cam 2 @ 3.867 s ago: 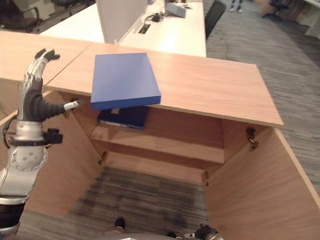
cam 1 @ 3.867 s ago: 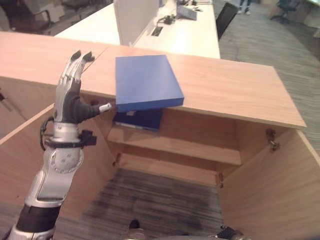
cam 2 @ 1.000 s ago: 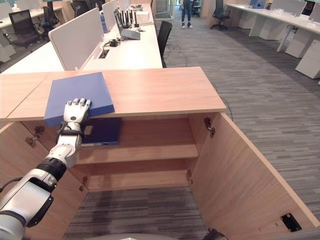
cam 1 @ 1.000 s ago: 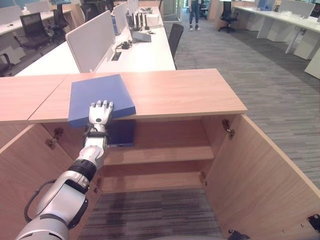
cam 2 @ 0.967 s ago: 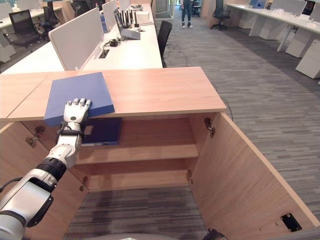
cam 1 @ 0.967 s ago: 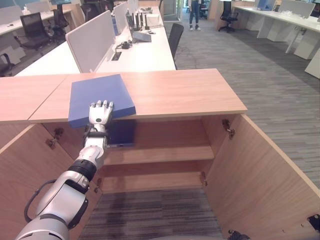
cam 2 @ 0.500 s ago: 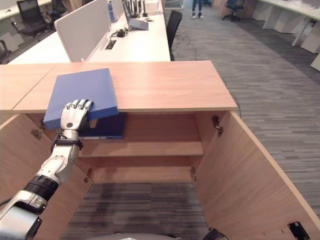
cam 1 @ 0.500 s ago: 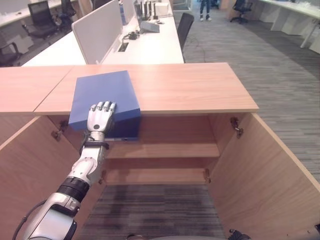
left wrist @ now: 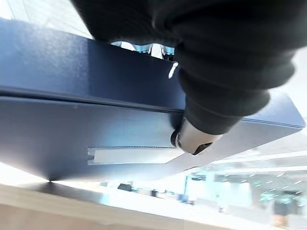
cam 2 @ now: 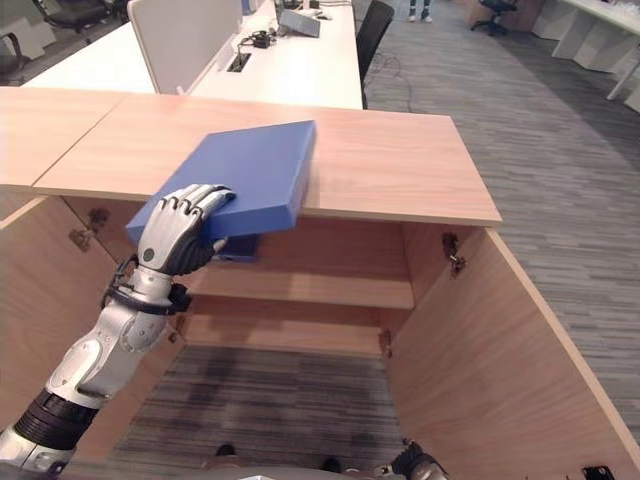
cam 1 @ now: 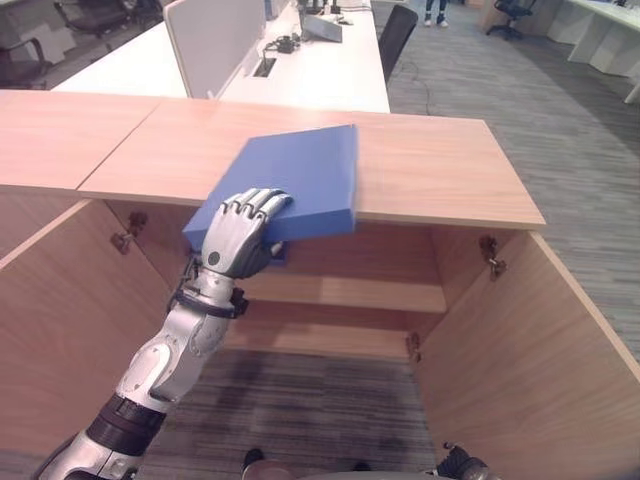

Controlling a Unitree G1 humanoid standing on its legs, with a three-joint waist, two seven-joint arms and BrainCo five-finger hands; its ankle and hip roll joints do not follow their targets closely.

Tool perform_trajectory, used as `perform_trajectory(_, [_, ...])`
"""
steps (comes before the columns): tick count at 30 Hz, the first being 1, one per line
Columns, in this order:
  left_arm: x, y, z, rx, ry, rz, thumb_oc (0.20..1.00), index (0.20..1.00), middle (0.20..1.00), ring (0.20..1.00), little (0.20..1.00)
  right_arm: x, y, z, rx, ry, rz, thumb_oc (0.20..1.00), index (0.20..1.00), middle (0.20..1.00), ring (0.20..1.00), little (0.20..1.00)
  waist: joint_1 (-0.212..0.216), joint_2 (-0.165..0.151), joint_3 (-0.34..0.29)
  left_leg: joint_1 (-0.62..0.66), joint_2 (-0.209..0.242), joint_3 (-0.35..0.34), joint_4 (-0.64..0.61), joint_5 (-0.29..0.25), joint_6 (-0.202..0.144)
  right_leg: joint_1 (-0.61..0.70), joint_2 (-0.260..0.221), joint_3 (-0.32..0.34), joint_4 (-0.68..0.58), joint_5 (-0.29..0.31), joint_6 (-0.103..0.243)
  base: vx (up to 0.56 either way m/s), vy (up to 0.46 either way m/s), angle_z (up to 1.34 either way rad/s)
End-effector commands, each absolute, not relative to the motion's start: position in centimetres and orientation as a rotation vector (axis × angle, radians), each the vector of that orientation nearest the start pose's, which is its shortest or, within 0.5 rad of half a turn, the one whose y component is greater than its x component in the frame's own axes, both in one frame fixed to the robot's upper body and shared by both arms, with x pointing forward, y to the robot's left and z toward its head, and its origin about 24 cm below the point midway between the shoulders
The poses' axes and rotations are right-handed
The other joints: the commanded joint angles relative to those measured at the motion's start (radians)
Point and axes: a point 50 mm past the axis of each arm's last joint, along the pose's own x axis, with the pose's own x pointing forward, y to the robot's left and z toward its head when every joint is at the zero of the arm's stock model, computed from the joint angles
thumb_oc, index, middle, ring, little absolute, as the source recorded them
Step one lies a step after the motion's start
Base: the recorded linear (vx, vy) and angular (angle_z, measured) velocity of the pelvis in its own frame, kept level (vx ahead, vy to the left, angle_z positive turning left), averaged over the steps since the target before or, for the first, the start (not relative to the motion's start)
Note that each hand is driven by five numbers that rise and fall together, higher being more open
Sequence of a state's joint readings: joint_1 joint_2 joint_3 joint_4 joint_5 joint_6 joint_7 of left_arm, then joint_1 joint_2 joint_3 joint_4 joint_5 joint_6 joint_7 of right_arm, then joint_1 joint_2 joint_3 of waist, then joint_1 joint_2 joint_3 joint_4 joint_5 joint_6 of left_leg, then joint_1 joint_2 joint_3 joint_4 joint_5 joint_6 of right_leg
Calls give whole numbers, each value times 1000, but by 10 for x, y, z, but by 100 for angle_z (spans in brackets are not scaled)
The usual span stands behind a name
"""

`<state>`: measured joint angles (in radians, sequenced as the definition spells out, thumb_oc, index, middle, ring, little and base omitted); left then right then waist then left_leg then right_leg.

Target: Put the empty folder in the office cabinet

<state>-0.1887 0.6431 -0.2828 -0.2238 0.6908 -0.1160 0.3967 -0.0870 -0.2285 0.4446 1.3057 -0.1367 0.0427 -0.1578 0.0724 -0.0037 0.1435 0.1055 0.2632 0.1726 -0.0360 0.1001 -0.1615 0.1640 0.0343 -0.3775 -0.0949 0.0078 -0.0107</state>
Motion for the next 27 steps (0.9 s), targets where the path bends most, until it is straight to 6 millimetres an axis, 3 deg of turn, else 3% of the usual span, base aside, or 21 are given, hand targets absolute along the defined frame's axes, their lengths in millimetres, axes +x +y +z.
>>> perform_trajectory(1, [244, 157, 168, 1051, -856, -25, 200, 200, 200, 200, 200, 116, -203, -162, -678, 1173, 176, 1000, 1000, 1000, 1000, 1000, -2, -34, -23, -85, 31, -40, 88, -22, -9, 35, -20, 40, 8, -91, 29, 11, 8, 10])
perform_trajectory(5, [230, 145, 177, 866, -844, -161, 200, 200, 200, 200, 200, 113, -206, -163, -682, 1193, 166, 1000, 1000, 1000, 1000, 1000, 3, -29, -19, -81, 29, -46, 81, -20, -6, 36, -20, 31, 8, -93, 31, 7, 12, 10])
perform_trajectory(9, [221, 148, 187, 656, -826, -188, 200, 200, 200, 200, 200, 104, -210, -165, -678, 1241, 174, 1000, 1000, 1000, 1000, 1000, 6, -17, -23, -79, 23, -54, 74, -16, -2, 37, -23, 26, 8, -96, 30, 11, 17, 3])
perform_trajectory(15, [216, 151, 199, 539, -855, -203, 200, 200, 200, 200, 200, 104, -210, -165, -673, 1246, 181, 1000, 1000, 1000, 1000, 1000, 11, -12, -24, -76, 20, -57, 69, -14, -2, 41, -23, 19, 8, -99, 30, 1, 1, 1])
perform_trajectory(21, [212, 146, 214, 244, -817, -410, 200, 200, 200, 200, 200, 102, -213, -165, -685, 1273, 214, 1000, 1000, 1000, 1000, 1000, 5, -2, -29, -59, 18, -50, 67, -17, -2, 53, -24, 23, 8, -102, 31, 4, 1, 1])
perform_trajectory(27, [214, 146, 215, 83, -776, -489, 200, 200, 200, 200, 200, 100, -213, -166, -699, 1289, 253, 1000, 1000, 1000, 1000, 1000, 3, -1, -31, -57, 18, -50, 70, -20, -3, 59, -22, 26, 8, -108, 26, 0, 0, 0])
